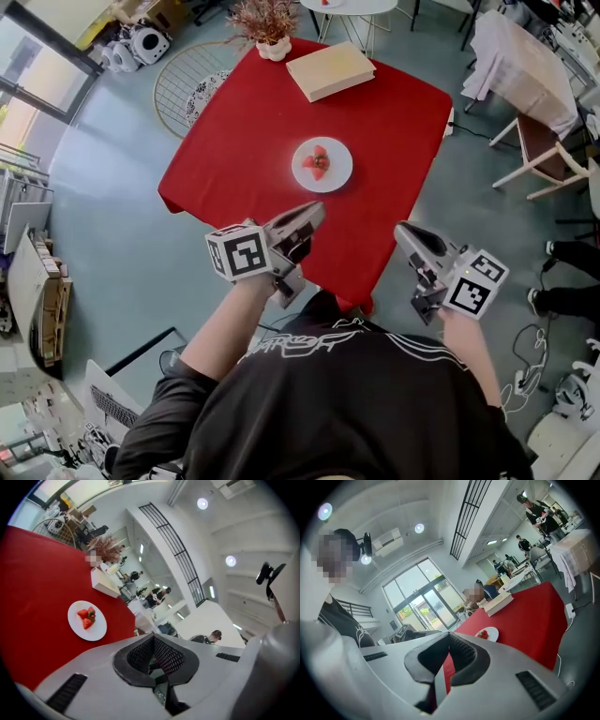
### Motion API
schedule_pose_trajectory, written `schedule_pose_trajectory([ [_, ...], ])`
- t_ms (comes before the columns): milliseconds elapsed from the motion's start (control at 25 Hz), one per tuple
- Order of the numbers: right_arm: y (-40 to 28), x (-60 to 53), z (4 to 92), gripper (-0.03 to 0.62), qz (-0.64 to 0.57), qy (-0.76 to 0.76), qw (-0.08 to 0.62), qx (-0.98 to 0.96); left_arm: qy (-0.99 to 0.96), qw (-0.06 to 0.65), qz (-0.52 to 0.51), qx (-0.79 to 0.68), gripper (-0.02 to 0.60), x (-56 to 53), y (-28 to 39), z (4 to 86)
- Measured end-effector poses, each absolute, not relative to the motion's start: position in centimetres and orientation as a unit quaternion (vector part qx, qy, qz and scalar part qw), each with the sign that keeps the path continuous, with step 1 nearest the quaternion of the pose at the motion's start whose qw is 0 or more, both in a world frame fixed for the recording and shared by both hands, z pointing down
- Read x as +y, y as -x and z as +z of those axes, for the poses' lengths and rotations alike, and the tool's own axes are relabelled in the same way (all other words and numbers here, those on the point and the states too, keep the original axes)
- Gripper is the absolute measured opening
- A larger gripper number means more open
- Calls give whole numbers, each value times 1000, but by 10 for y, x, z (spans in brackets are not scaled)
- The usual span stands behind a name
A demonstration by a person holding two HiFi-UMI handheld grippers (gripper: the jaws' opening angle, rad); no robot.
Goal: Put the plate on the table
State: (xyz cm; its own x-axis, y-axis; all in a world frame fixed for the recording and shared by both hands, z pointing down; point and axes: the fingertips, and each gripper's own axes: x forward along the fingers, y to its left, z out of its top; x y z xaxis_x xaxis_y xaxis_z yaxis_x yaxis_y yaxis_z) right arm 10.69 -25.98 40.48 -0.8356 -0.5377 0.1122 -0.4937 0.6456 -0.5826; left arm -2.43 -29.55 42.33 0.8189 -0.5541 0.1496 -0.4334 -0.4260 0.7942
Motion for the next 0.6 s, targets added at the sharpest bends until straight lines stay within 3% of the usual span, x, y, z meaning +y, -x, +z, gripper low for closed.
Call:
schedule_pose_trajectory([
  [400, -117, -168, 349, 8, -245, 254, 56, 934, -893, 369, -94, -241, 6, -185, -11, 337],
  [600, -124, -112, 335, 8, -191, 241, 20, 951, -940, 264, -63, -206, 6, -119, -41, 307],
])
